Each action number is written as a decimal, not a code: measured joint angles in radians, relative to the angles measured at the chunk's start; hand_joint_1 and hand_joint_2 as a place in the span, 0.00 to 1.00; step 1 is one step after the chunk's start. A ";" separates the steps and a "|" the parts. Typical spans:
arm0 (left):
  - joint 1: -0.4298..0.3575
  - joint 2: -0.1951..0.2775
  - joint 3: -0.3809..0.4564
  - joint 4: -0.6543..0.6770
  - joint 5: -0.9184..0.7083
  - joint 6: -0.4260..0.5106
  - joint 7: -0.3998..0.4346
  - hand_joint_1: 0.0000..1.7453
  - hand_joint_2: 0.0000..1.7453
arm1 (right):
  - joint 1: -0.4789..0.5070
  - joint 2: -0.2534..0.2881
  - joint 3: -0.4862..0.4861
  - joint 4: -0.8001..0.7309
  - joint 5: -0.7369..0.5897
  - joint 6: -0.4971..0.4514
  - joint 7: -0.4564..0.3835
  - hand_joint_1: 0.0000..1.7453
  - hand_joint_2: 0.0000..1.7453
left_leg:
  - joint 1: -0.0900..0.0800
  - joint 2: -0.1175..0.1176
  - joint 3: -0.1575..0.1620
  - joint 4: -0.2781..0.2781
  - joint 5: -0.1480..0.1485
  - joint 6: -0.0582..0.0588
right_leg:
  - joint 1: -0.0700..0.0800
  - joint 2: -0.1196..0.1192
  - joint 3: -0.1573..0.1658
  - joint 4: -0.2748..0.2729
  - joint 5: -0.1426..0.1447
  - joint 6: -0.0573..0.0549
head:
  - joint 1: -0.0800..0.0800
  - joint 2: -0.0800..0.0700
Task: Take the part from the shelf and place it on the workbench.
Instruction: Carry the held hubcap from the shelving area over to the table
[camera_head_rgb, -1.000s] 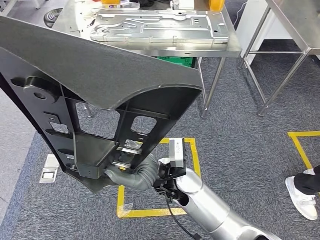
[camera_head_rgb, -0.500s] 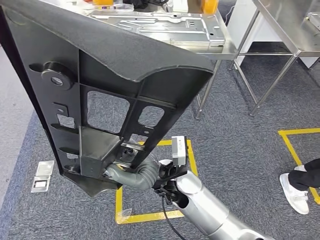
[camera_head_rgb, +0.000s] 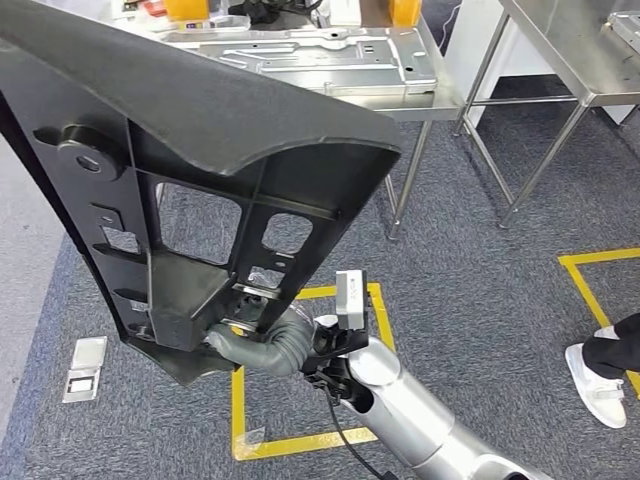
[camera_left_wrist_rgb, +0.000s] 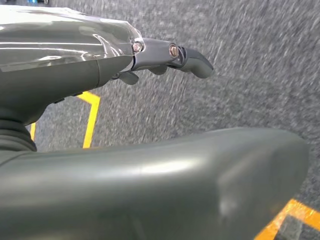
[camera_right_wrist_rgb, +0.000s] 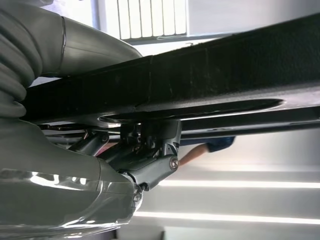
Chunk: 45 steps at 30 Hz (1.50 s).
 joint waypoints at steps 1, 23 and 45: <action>0.001 0.001 0.000 0.000 0.000 0.000 0.000 0.00 1.00 | 0.001 0.001 0.000 0.001 0.000 0.000 0.000 1.00 1.00 | 0.001 0.000 -0.040 0.067 -0.022 -0.004 | -0.001 0.000 0.005 0.000 -0.005 0.001 | 0.000 0.000; 0.006 0.002 0.000 0.000 0.000 0.000 0.000 0.00 1.00 | 0.011 0.001 -0.004 0.004 0.002 0.000 0.001 1.00 1.00 | 0.005 -0.004 0.073 -0.121 0.057 0.026 | 0.006 0.000 -0.068 0.086 -0.003 0.015 | 0.001 0.000; 0.010 0.006 0.000 0.000 0.000 0.003 0.002 0.00 1.00 | 0.021 0.002 -0.003 0.002 0.002 0.004 -0.002 1.00 1.00 | 0.013 0.000 0.014 -0.124 0.100 0.031 | 0.000 0.004 0.004 0.127 -0.114 0.047 | 0.005 0.000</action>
